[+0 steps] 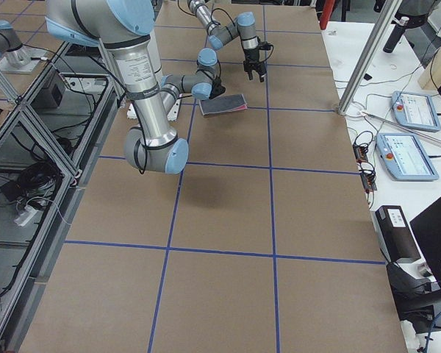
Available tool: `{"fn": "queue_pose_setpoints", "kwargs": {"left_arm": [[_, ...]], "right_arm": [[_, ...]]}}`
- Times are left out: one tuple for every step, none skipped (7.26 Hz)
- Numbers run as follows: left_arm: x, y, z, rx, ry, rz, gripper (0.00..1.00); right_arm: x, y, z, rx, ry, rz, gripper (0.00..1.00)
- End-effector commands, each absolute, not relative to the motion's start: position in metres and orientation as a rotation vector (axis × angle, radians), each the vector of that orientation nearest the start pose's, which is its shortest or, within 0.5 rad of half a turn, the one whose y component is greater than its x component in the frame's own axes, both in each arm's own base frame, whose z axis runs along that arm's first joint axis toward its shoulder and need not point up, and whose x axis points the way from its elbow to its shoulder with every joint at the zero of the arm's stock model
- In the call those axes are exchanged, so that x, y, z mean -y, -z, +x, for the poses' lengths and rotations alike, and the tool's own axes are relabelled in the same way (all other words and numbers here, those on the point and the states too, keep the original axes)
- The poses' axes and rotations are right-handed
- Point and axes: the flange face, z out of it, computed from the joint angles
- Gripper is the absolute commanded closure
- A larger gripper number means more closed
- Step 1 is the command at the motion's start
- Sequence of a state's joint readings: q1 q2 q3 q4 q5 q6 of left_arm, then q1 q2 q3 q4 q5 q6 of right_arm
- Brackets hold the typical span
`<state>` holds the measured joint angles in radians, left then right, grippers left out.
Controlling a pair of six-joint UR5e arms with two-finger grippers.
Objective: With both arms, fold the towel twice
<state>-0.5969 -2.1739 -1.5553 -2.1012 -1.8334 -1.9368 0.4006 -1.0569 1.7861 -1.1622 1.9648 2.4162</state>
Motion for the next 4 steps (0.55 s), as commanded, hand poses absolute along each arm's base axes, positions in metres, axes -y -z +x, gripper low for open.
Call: {"fn": "queue_pose_setpoints", "kwargs": {"left_arm": [[0.447,-0.247,0.546,-1.180,0.624,-0.073,0.00],[0.443,-0.242,0.544,-1.209,0.553,-0.029,0.02],[0.441,-0.243,0.545,-1.206,0.516,-0.007,0.07],[0.438,-0.244,0.549,-1.201,0.469,0.021,0.10]], "right_arm": [[0.368,-0.224,-0.515,1.059,-0.890,-0.604,0.00],[0.383,-0.223,-0.504,1.074,-0.897,-0.580,0.00],[0.394,-0.223,-0.496,1.084,-0.901,-0.559,0.00],[0.400,-0.225,-0.493,1.085,-0.905,-0.549,0.00]]}}
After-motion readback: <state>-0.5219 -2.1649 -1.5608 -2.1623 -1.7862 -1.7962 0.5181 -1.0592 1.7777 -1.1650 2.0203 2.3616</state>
